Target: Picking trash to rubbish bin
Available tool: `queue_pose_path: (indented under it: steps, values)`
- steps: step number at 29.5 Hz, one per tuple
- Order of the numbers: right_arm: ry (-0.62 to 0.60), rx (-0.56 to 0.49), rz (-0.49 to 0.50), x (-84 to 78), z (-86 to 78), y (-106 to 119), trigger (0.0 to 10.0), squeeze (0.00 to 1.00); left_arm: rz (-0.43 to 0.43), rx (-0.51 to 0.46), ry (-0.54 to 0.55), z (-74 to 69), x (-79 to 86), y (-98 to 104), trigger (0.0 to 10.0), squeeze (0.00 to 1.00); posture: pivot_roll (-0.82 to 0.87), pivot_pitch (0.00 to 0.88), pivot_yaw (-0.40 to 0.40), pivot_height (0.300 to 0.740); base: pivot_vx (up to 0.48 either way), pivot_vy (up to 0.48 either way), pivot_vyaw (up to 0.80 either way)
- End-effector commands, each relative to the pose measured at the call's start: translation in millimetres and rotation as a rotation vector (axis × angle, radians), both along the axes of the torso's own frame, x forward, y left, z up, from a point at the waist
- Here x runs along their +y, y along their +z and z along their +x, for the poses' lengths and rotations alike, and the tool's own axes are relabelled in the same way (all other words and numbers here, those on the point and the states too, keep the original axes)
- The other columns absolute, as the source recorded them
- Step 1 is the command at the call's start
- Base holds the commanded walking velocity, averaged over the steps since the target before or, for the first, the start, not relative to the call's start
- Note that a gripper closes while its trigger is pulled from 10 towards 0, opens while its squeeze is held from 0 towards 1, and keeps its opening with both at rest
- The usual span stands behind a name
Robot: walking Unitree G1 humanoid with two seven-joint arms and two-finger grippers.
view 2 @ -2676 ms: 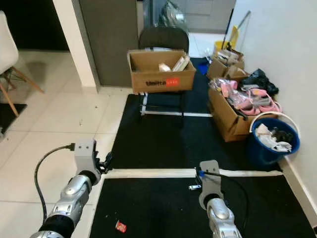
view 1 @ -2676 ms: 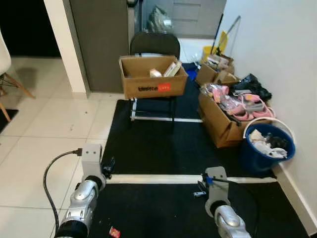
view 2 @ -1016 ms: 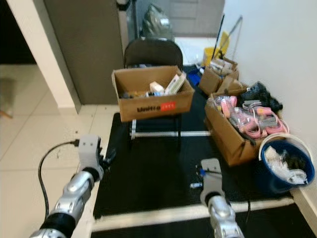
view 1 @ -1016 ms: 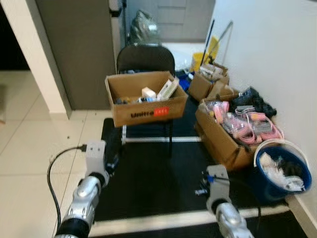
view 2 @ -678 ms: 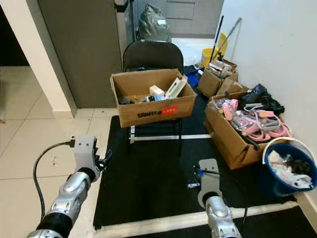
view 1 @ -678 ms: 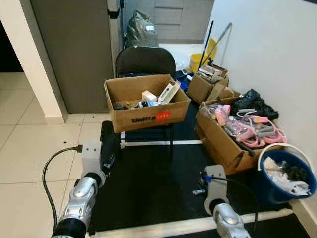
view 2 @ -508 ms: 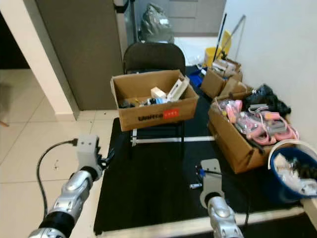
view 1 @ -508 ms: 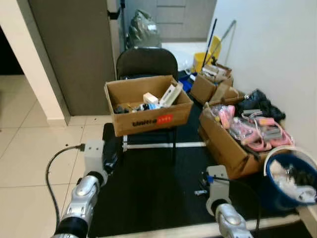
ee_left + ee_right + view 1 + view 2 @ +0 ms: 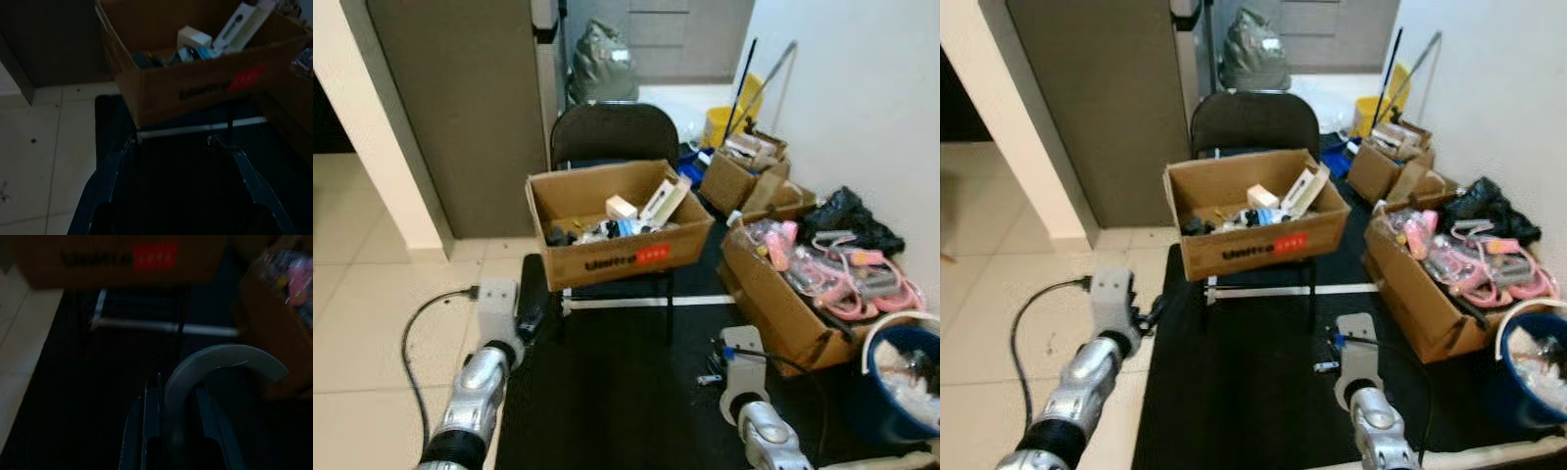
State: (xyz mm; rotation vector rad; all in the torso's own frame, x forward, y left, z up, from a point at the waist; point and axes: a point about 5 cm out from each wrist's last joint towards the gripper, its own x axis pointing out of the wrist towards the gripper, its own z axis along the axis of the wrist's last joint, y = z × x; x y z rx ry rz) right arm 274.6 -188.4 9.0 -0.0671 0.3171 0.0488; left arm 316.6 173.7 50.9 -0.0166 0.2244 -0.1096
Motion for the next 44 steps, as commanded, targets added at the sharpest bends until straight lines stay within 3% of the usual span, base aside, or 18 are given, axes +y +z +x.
queue_pose_path:
  steps: [1, 7, 18, 44]
  values:
    - [-0.004, 0.017, 0.021, 2.5, -4.5, -5.1, 10.0, 0.0, 0.004, 0.023, 0.004, -3.3, 2.3, -5.0, 10.0, 0.0, -0.06, 0.06, -0.014, 0.74, 0.326, 0.0, 0.0]
    - [-0.02, 0.029, 0.03, 1.6, -5.0, -6.5, 10.0, 0.0, 0.007, 0.023, 0.001, -3.2, 1.9, -5.0, 10.0, 0.0, -0.06, 0.058, -0.015, 0.74, 0.325, 0.0, 0.0]
    - [-0.022, 0.028, 0.039, 1.0, -5.0, -6.6, 10.0, 0.0, 0.013, 0.025, -0.007, -3.0, 2.3, -5.4, 10.0, 0.0, -0.06, 0.05, -0.015, 0.74, 0.325, 0.0, -0.72]
    - [0.002, -0.075, 0.068, 7.2, 13.0, 15.5, 10.0, 0.0, 0.038, 0.004, -0.034, -0.9, -0.9, -1.5, 10.0, 0.0, -0.05, 0.042, -0.023, 0.74, 0.319, 0.0, 0.0]
